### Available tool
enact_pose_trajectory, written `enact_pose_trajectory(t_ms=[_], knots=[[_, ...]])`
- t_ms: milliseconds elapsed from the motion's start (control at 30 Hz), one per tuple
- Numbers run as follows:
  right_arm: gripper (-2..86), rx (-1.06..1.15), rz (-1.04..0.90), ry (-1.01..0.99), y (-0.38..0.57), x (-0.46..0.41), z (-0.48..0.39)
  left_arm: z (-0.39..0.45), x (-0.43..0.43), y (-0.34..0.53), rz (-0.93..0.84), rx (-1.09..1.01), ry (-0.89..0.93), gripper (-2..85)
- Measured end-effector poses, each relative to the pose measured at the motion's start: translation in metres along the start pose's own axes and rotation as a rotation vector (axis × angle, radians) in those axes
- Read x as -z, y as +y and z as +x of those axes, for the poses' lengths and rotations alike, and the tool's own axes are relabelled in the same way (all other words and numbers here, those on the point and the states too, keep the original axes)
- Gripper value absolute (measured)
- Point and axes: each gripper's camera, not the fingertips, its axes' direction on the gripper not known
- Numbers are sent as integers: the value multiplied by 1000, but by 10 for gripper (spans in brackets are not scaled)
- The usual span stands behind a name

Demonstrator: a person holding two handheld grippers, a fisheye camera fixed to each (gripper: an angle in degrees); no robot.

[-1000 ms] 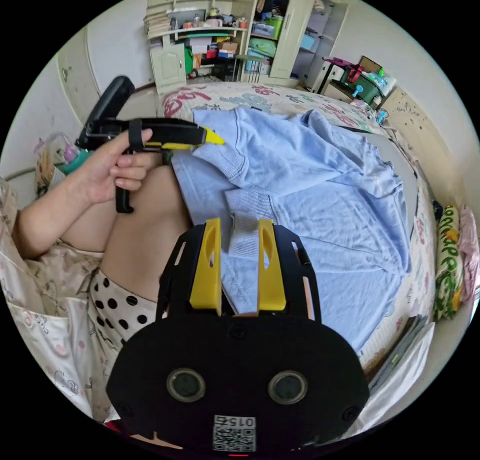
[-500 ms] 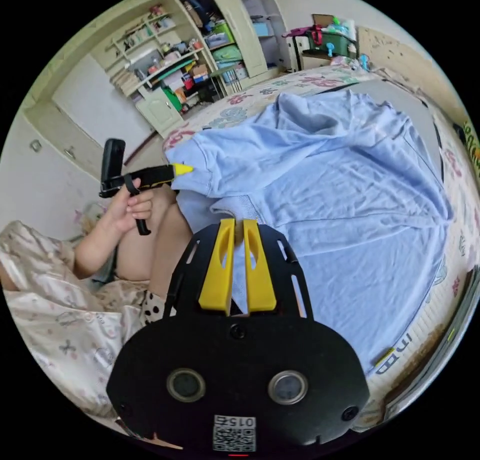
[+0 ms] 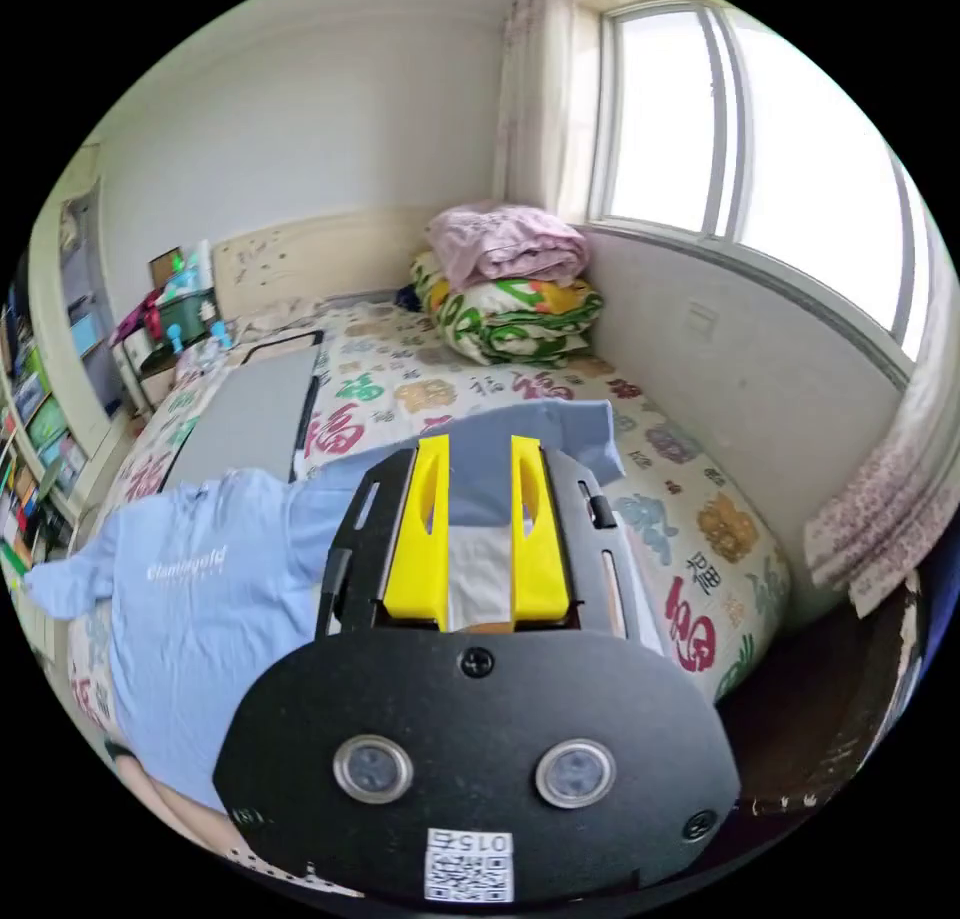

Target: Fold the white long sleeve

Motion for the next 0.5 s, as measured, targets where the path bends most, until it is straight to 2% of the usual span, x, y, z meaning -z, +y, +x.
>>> enact_pose_trajectory(t_ms=[67,233,367,500], knots=[[77,103,-64,-110,31,-9,-30,30,-16,38,-88,-133,61,100],[87,267,-269,-415,108,-13,-95,72,-41,118,-324,-258,245,103],[115,354,-406,-649,174,26,-115,63,-49,164,-492,-210,309,109],[131,299,-497,-696,214,57,-90,48,-62,185,-645,-171,349,112]])
